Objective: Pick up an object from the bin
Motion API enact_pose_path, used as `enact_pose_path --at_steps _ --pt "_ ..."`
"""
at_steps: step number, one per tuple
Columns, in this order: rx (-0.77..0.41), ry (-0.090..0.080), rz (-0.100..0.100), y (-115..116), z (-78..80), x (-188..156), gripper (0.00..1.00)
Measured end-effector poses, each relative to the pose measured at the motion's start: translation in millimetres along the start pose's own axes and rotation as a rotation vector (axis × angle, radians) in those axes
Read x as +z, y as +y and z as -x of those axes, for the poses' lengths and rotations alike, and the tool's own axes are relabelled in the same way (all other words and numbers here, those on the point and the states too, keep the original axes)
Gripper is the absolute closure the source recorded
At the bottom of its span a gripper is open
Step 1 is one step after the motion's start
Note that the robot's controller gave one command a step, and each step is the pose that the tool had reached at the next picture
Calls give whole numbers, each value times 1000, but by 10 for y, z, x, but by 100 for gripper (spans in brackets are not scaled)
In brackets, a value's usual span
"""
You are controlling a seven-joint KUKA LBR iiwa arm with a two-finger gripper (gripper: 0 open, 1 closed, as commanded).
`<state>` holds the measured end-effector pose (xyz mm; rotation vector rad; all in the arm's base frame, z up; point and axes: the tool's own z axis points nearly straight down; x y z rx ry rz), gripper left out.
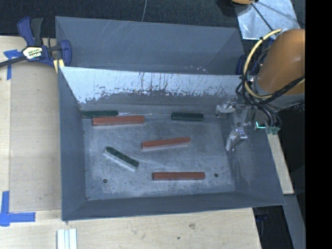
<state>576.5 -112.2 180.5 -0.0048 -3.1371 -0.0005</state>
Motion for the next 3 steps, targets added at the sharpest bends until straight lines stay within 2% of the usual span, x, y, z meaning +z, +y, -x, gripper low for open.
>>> enact_pose_path --at_steps 1,2,3 --pt "-2 -8 -1 3 18 -45 0" --pt "-5 -17 -4 138 -41 352 0" --pt "-61 -11 -2 319 117 851 0"
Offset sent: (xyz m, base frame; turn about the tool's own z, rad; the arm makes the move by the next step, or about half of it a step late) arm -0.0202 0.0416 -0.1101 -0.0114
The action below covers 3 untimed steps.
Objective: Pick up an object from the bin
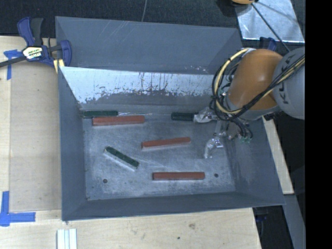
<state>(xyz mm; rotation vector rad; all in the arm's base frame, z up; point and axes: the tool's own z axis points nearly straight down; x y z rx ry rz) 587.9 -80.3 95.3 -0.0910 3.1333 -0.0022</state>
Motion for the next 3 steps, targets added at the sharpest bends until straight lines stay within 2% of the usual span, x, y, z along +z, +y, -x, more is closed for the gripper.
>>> enact_pose_path --at_steps 1,2,3 --pt "28 34 -5 159 247 151 0" --pt "31 0 -4 346 43 200 0" --pt "85 -23 0 832 135 165 100"
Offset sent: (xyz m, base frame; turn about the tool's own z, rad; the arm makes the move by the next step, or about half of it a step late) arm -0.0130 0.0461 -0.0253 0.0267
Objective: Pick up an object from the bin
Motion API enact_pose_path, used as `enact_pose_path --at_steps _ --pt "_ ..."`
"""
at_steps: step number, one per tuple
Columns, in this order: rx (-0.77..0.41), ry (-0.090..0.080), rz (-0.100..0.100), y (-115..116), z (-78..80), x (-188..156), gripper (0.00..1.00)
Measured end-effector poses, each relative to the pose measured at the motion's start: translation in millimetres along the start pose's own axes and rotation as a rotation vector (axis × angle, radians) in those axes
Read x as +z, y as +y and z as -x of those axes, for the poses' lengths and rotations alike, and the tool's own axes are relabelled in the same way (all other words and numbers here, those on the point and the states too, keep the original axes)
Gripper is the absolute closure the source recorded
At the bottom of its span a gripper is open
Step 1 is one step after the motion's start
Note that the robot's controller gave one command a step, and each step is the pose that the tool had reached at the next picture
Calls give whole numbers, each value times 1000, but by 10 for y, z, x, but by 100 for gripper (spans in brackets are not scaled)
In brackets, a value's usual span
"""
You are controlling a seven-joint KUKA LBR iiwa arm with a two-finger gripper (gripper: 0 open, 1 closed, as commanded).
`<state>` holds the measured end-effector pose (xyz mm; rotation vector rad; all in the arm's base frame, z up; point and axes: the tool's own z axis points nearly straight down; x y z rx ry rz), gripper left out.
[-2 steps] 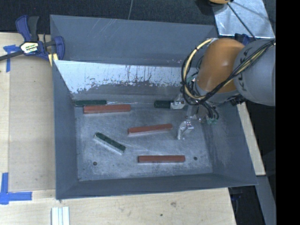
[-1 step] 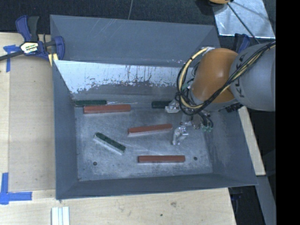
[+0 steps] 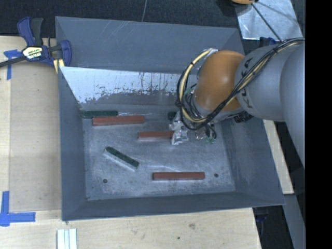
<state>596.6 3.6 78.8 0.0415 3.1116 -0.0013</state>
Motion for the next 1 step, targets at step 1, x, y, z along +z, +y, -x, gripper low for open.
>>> enact_pose_path --at_steps 1 --pt "0 0 0 0 0 0 100"
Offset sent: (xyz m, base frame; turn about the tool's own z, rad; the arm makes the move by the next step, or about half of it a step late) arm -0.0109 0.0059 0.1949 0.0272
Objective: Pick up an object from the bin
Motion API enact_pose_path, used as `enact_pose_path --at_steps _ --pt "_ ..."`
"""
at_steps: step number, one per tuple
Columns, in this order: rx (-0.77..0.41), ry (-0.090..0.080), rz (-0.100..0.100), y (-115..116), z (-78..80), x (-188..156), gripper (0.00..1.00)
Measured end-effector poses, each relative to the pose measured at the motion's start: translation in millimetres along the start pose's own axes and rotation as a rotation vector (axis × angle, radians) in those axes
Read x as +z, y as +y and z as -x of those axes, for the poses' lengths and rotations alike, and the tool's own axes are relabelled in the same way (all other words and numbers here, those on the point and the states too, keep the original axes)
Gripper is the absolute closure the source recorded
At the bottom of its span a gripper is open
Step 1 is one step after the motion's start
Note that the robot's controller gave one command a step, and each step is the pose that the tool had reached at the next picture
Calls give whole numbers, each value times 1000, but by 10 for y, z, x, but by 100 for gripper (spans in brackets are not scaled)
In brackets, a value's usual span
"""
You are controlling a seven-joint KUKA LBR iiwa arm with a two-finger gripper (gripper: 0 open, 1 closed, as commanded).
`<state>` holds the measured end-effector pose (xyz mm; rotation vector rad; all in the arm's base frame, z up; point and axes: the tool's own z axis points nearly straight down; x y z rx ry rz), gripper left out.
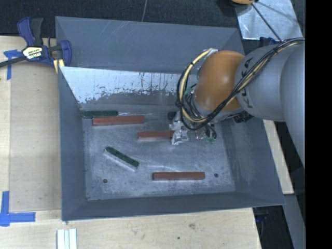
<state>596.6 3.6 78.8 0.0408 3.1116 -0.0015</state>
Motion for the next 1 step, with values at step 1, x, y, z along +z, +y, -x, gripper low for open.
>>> enact_pose_path --at_steps 1 --pt "27 21 1 49 -38 -1989 100"
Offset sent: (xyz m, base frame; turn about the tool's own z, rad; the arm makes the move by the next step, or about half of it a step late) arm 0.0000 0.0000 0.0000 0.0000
